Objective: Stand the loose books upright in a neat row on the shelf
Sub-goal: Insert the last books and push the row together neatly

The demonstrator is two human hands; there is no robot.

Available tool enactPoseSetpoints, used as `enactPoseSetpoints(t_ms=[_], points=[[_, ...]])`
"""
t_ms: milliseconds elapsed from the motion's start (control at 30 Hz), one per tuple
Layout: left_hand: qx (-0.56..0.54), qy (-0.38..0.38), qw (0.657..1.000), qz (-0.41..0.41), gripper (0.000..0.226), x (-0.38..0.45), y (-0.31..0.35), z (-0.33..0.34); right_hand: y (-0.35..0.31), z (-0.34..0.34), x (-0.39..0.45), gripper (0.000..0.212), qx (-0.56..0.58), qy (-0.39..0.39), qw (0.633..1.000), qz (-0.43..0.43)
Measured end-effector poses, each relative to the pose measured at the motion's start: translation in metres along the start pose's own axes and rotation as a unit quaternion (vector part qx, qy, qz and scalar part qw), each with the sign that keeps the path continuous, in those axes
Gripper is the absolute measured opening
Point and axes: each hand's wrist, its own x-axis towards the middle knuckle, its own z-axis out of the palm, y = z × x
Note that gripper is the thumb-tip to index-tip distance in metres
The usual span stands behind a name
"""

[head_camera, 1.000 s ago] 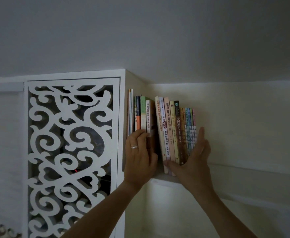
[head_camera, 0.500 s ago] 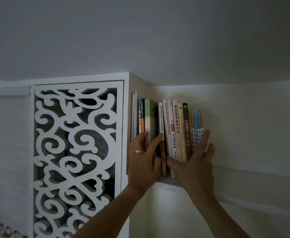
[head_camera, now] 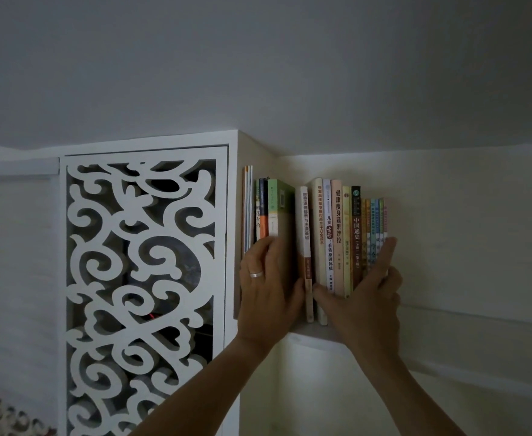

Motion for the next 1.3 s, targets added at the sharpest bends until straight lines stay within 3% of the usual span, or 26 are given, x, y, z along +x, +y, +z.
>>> enactPoseSetpoints(t_ms=[133, 267, 367, 467, 567, 667, 900, 1000, 1067, 1167, 1300], points=[[0.043, -0.005, 0.999, -0.006, 0.082, -0.001, 0.003, 0.002, -0.001, 0.000, -0.001, 0.148, -0.010, 0.005, 1.000, -0.006], [0.091, -0.018, 0.996, 0.010, 0.064, 0.003, 0.003, 0.001, -0.001, -0.001, -0.003, 0.146, -0.023, 0.013, 1.000, -0.013], [0.135, -0.014, 0.989, 0.059, 0.045, 0.037, 0.004, -0.002, 0.000, -0.001, -0.003, 0.145, -0.030, 0.015, 0.999, -0.021], [0.146, -0.018, 0.987, 0.056, 0.054, 0.096, 0.009, -0.008, 0.001, 0.001, -0.003, 0.144, -0.034, 0.007, 0.999, -0.020], [0.166, -0.070, 0.983, 0.038, 0.068, 0.138, 0.020, -0.017, 0.001, 0.002, -0.003, 0.144, -0.035, 0.009, 0.999, -0.019], [0.220, -0.115, 0.968, 0.046, 0.053, 0.146, 0.026, -0.019, 0.000, 0.001, -0.003, 0.144, -0.032, 0.012, 0.999, -0.021], [0.091, -0.002, 0.996, 0.026, 0.015, 0.136, 0.046, -0.040, -0.002, 0.000, -0.005, 0.141, -0.045, 0.013, 0.999, -0.027], [0.085, 0.051, 0.995, -0.029, 0.008, 0.141, 0.062, -0.062, -0.003, 0.000, -0.007, 0.139, -0.055, 0.016, 0.998, -0.029], [0.131, 0.006, 0.988, -0.086, 0.011, 0.156, 0.071, -0.074, -0.005, 0.001, -0.009, 0.136, -0.071, 0.017, 0.997, -0.036], [0.169, -0.128, 0.965, -0.154, 0.022, 0.185, 0.082, -0.087, -0.006, 0.001, -0.010, 0.132, -0.079, 0.011, 0.996, -0.034], [0.135, -0.269, 0.929, -0.217, 0.040, 0.194, 0.090, -0.087, -0.007, 0.000, -0.010, 0.132, -0.084, 0.001, 0.996, -0.026]])
